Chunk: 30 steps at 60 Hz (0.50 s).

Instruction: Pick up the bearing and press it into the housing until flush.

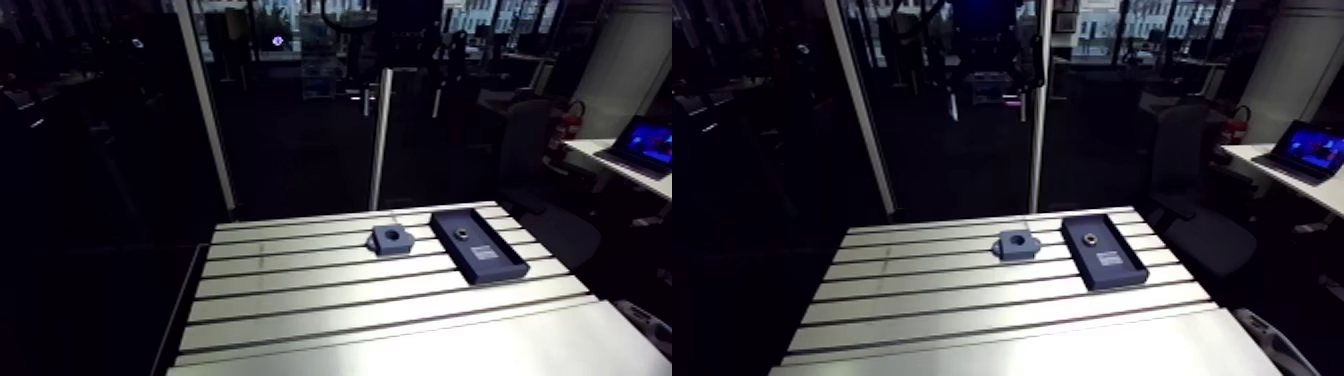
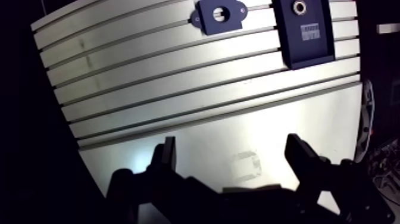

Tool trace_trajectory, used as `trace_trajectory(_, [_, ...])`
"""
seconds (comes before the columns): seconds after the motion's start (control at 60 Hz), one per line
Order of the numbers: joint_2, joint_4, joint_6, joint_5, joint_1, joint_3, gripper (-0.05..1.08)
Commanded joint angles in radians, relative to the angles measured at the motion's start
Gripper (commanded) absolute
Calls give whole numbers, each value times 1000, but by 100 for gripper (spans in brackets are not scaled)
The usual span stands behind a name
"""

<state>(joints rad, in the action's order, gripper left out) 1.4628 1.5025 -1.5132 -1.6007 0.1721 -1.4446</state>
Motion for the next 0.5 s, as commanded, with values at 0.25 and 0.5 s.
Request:
trace_trajectory(0.25, [-8,-2,-20,-6,0,21,1])
trace_trajectory(0.5, [-28,3,-99,-18,10,37,1])
